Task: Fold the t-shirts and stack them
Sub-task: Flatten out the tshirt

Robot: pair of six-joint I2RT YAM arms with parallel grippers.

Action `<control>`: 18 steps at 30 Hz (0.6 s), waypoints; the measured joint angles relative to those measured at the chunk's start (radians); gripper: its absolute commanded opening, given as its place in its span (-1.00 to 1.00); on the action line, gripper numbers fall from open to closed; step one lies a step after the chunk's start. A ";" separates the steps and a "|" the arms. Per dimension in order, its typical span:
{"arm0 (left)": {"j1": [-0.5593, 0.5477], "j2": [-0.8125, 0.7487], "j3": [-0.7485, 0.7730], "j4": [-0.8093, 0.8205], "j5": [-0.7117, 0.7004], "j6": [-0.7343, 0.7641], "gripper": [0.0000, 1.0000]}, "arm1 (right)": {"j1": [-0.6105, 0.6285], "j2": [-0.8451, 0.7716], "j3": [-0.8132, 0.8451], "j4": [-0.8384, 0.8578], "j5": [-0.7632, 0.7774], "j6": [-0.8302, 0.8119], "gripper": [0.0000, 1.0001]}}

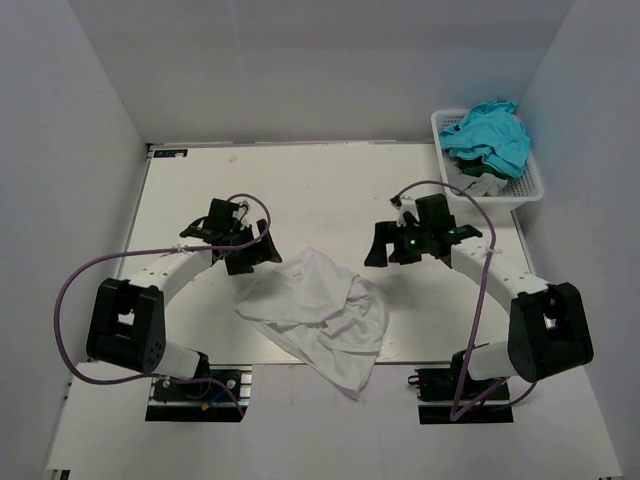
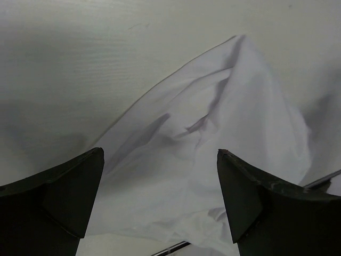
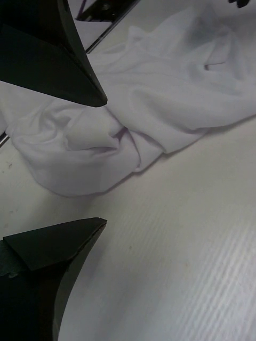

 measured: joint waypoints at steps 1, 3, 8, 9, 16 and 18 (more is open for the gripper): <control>-0.009 0.007 0.001 -0.021 -0.021 0.000 0.94 | 0.026 0.009 0.000 -0.015 0.003 -0.006 0.81; -0.025 0.018 0.008 -0.079 -0.084 0.000 0.94 | 0.070 0.028 0.000 -0.045 0.011 -0.022 0.81; -0.056 0.019 0.012 -0.211 -0.209 -0.018 0.92 | 0.161 0.028 -0.047 -0.098 0.057 -0.040 0.81; -0.061 0.018 0.012 -0.233 -0.225 -0.026 0.92 | 0.178 0.021 -0.062 -0.111 0.073 -0.041 0.81; -0.106 0.014 -0.024 -0.322 -0.271 -0.074 0.78 | 0.219 -0.096 -0.170 -0.151 0.161 -0.017 0.81; -0.120 0.029 -0.036 -0.336 -0.274 -0.083 0.71 | 0.229 -0.122 -0.182 -0.148 0.169 -0.011 0.74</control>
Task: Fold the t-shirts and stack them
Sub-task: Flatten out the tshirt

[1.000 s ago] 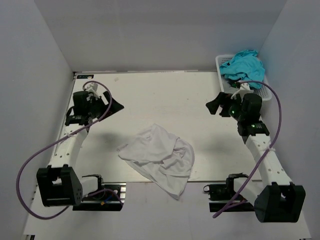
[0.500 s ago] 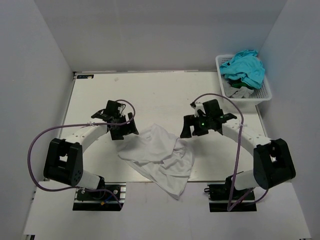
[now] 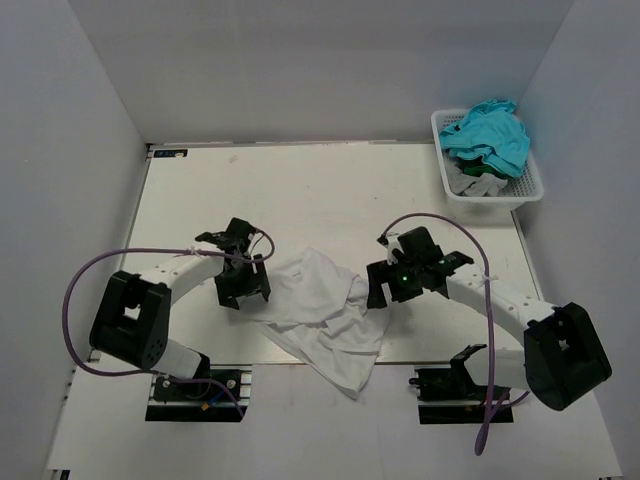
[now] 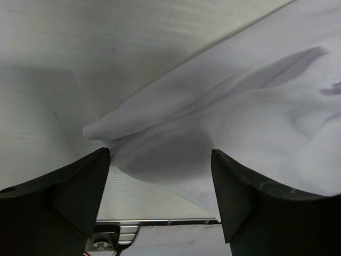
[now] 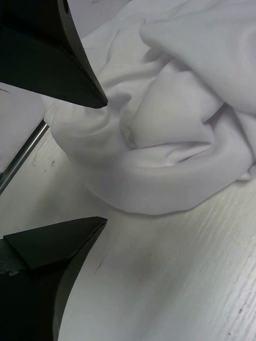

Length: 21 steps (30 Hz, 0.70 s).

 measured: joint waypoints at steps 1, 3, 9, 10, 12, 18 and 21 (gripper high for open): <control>-0.008 0.015 -0.004 -0.006 -0.002 -0.004 0.64 | 0.005 -0.005 -0.001 0.007 0.001 0.002 0.74; -0.023 0.056 -0.007 -0.013 -0.003 -0.012 0.35 | 0.018 -0.002 -0.001 0.031 0.003 0.006 0.70; -0.054 0.086 0.003 -0.019 0.011 -0.027 -1.00 | 0.042 0.087 -0.001 0.103 0.007 0.013 -0.98; -0.059 0.087 0.007 -0.018 0.011 -0.023 -1.00 | 0.043 0.100 -0.001 0.113 0.007 0.017 -1.00; -0.066 0.093 0.021 -0.017 0.007 -0.021 -1.00 | 0.045 0.114 0.002 0.122 0.011 0.032 -1.00; -0.067 0.084 0.162 0.006 -0.031 -0.008 -1.00 | 0.047 0.097 0.088 0.151 0.114 0.055 -1.00; -0.067 0.040 0.293 0.037 -0.084 0.001 -1.00 | 0.046 0.060 0.169 0.170 0.221 0.067 -1.00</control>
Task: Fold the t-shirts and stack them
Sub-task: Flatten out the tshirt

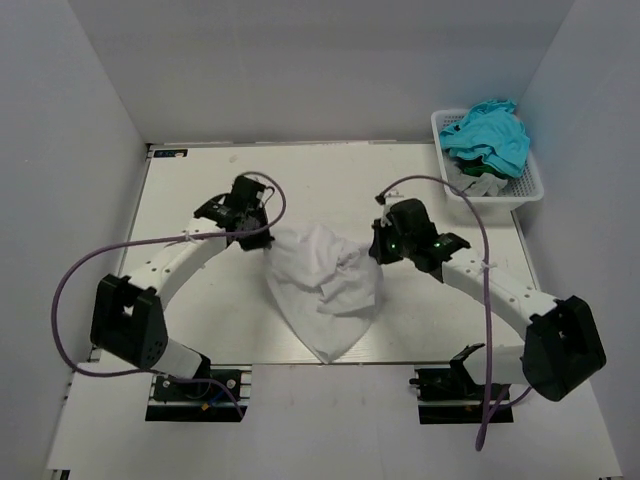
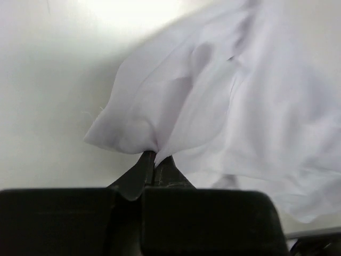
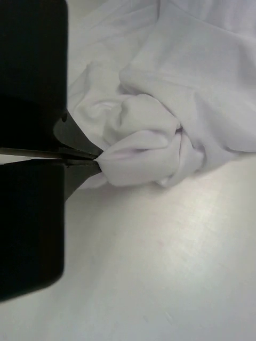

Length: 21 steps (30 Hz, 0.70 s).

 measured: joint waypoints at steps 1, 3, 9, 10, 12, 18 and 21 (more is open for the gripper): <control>0.000 -0.023 0.043 0.023 -0.026 0.004 -1.00 | 0.000 -0.018 0.030 0.011 0.047 0.000 -1.00; 0.000 -0.078 0.114 0.068 -0.072 0.014 -1.00 | 0.000 -0.052 0.090 0.027 0.146 0.002 -1.00; 0.010 -0.260 0.257 0.165 -0.271 0.032 -1.00 | -0.012 -0.149 0.278 0.092 0.524 -0.023 -1.00; 0.010 -0.276 0.278 0.169 -0.311 0.034 -1.00 | -0.014 -0.161 0.296 0.100 0.571 -0.033 -1.00; 0.010 -0.299 0.325 0.169 -0.394 0.037 -1.00 | -0.019 -0.180 0.328 0.115 0.664 -0.063 -1.00; 0.008 -0.358 0.361 0.159 -0.534 0.042 -1.00 | -0.018 -0.243 0.350 0.171 0.769 -0.161 -1.00; 0.003 -0.391 0.361 0.157 -0.538 0.050 -1.00 | -0.014 -0.281 0.352 0.205 0.761 -0.206 -1.00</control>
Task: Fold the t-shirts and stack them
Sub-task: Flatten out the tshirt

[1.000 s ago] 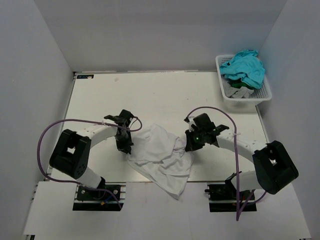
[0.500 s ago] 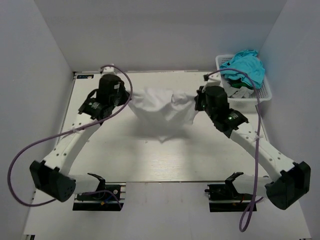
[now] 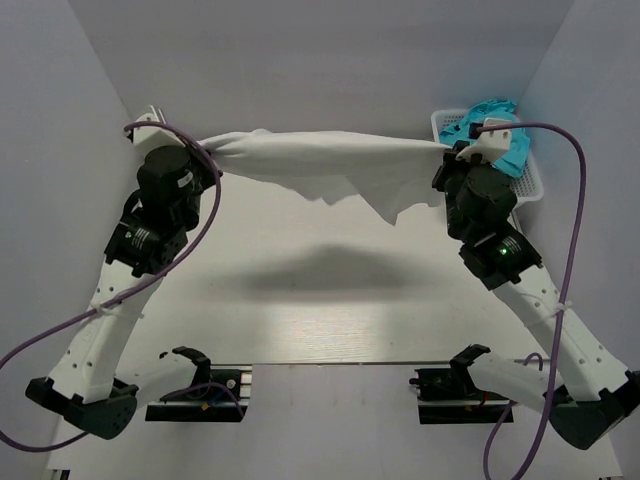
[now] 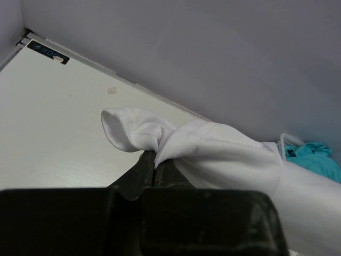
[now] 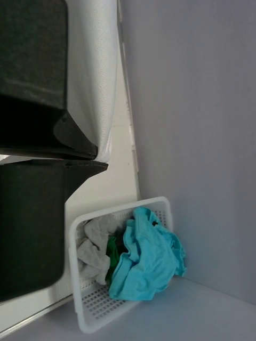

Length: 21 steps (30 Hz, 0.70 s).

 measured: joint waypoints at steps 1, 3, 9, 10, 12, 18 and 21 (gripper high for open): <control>-0.002 -0.016 -0.003 0.003 0.006 0.004 -1.00 | 0.001 -0.013 0.001 0.005 -0.013 -0.008 -1.00; -0.002 -0.053 -0.018 0.010 0.023 0.011 -1.00 | 0.002 -0.035 0.005 0.003 -0.052 -0.016 -1.00; 0.001 -0.095 -0.042 0.036 0.064 0.018 -1.00 | 0.001 -0.043 0.007 -0.021 -0.123 -0.005 -1.00; 0.002 -0.089 -0.053 0.043 0.080 0.015 -1.00 | 0.000 -0.031 0.007 -0.034 -0.132 0.005 -1.00; 0.005 -0.065 -0.084 0.055 0.117 0.006 -1.00 | -0.006 -0.003 0.003 -0.049 -0.157 0.031 -1.00; 0.020 0.206 -0.119 0.054 0.172 -0.036 -1.00 | -0.046 0.240 -0.008 -0.089 -0.235 0.132 -1.00; 0.046 0.467 -0.042 0.007 0.148 -0.038 -1.00 | -0.086 0.468 0.046 -0.135 -0.261 0.156 -1.00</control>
